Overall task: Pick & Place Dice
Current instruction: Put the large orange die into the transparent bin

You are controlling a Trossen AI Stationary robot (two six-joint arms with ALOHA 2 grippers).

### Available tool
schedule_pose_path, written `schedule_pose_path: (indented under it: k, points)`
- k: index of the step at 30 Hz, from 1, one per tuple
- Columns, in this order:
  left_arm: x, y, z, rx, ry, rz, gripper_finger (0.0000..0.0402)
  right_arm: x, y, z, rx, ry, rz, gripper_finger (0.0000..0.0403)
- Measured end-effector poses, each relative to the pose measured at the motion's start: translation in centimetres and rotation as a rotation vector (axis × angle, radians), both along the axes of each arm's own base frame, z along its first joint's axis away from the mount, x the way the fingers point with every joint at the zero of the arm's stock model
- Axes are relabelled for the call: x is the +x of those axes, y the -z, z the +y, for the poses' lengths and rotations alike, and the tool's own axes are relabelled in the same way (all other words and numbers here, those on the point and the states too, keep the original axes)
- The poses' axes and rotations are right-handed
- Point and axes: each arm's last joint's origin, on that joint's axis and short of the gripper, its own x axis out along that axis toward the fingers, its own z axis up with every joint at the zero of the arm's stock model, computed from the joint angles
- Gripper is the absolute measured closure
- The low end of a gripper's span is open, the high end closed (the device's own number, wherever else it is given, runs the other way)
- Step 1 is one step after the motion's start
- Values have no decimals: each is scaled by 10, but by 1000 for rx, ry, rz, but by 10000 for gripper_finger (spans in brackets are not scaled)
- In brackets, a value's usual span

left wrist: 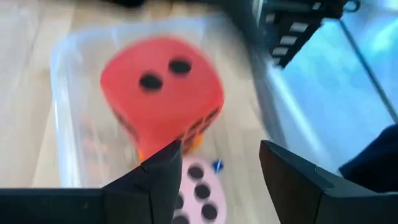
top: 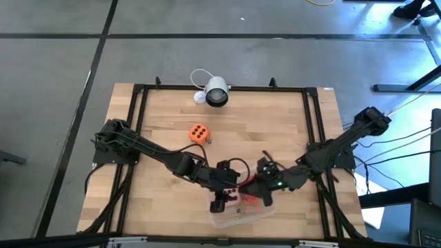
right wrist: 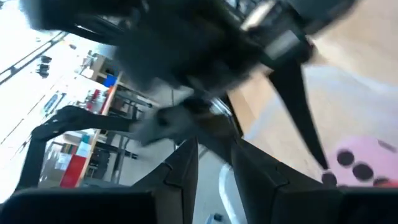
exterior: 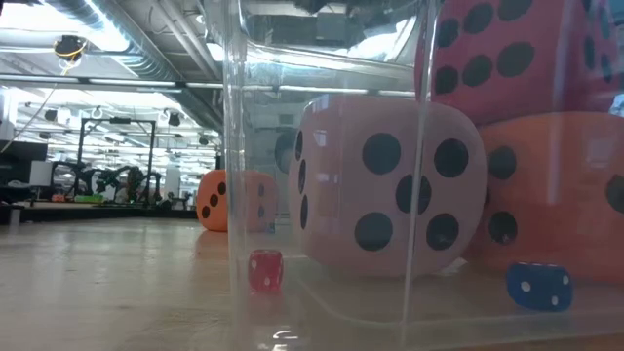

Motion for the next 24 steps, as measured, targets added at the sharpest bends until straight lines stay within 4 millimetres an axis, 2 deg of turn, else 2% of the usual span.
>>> schedule_pose_path:
  k: [4,11,18,24]
  points:
    - [-7,-1,8,-24,-24,78,193,-15,-23,-5,-53,7,-92,305]
    - [-28,-32,38,-40,-92,71,215,-50,-58,-16,-178,30,-222,305]
    - [-51,-39,80,117,-156,184,230,-77,-65,-27,-254,103,-159,305]
    - [-67,-33,114,267,-191,351,213,-90,-66,-34,-291,191,-123,305]
